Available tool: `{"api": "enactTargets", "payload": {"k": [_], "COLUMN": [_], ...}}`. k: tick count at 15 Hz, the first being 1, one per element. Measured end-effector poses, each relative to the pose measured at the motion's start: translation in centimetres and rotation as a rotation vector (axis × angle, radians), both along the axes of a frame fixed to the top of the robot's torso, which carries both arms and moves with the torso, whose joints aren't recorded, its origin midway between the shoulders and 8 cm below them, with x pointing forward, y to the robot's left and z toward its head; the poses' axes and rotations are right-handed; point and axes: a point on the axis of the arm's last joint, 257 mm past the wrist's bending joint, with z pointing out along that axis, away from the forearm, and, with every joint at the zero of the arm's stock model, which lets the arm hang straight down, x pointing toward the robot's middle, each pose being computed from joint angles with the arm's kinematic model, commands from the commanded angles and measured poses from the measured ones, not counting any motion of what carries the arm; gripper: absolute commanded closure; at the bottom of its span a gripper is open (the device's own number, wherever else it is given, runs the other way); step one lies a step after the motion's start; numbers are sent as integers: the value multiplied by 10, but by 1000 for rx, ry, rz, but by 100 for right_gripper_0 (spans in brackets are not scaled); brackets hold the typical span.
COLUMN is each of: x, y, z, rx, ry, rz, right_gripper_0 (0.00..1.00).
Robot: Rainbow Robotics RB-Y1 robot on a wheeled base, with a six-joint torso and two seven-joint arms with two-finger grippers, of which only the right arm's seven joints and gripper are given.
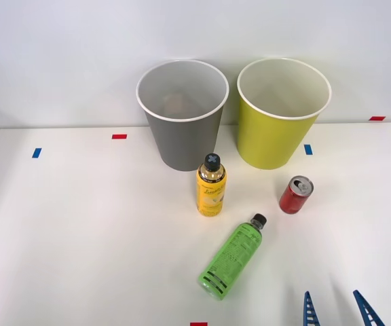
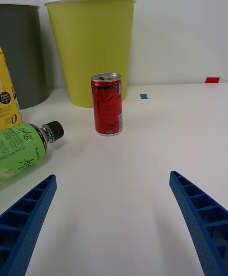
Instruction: Put cans in the gray bin, plastic bottles in the light green bin
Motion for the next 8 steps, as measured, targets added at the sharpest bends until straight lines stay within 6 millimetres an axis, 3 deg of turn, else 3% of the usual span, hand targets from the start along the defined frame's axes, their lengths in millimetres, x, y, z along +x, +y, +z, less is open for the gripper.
{"api": "enactTargets", "payload": {"k": [8], "x": [0], "y": [0], "z": [0], "rx": [0], "ry": [0], "rz": [0], "right_gripper_0": [18]}}
